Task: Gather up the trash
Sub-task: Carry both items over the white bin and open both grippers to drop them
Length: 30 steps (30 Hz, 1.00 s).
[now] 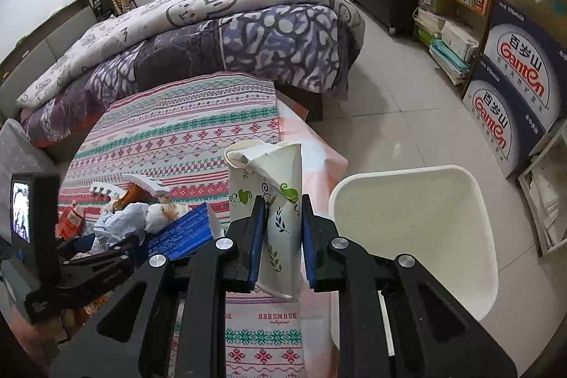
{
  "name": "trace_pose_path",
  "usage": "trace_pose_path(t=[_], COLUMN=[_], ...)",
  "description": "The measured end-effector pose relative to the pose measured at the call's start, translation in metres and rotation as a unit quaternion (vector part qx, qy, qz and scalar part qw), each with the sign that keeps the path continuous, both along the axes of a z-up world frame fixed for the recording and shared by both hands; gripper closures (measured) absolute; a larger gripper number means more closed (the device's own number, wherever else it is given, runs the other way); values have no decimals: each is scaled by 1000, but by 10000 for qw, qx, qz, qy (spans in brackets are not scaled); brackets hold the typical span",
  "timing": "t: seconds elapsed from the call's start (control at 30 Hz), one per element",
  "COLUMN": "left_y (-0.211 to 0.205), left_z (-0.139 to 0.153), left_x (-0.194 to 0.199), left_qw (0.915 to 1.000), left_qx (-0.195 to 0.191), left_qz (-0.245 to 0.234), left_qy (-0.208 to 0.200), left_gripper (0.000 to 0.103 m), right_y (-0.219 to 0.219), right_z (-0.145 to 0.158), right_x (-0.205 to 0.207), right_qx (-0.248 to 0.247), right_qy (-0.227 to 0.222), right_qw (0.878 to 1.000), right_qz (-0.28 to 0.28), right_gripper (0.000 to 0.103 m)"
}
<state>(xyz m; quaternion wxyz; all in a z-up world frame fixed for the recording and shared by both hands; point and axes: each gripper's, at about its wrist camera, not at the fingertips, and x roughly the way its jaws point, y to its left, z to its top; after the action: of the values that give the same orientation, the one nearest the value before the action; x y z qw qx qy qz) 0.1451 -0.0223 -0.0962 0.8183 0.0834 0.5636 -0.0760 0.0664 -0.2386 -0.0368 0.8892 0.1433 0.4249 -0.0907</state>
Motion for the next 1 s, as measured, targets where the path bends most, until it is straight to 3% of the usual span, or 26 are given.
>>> trace_pose_path(t=[0.17, 0.33, 0.63, 0.67, 0.7, 0.8, 1.0], left_y=[0, -23, -87, -94, -100, -117, -149], left_z=[35, 61, 73, 74, 73, 71, 65], left_x=[-9, -25, -53, -55, -57, -62, -70], left_qw=[9980, 9924, 9826, 9818, 9812, 9797, 9776], left_qx=[-475, -839, -1161, -1194, -1220, -1261, -1318], left_qz=[15, -266, -894, -943, -983, -1104, -1321], left_qy=[-426, -863, -1145, -1136, -1128, -1097, -976], left_gripper=[50, 50, 50, 50, 50, 50, 50], right_y=[-18, -40, -81, -84, -89, -103, -133], right_z=[0, -2, -2, -2, -2, 0, 5], right_x=[-7, -15, -31, -33, -35, -42, -56], right_qx=[48, 74, 94, 94, 115, 140, 399], right_qy=[20, 77, 155, 166, 169, 117, 5], right_qw=[9998, 9990, 9957, 9953, 9950, 9925, 9862], right_qz=[-167, -427, -910, -947, -978, -1208, -1604], right_gripper=[84, 84, 79, 76, 65, 48, 39])
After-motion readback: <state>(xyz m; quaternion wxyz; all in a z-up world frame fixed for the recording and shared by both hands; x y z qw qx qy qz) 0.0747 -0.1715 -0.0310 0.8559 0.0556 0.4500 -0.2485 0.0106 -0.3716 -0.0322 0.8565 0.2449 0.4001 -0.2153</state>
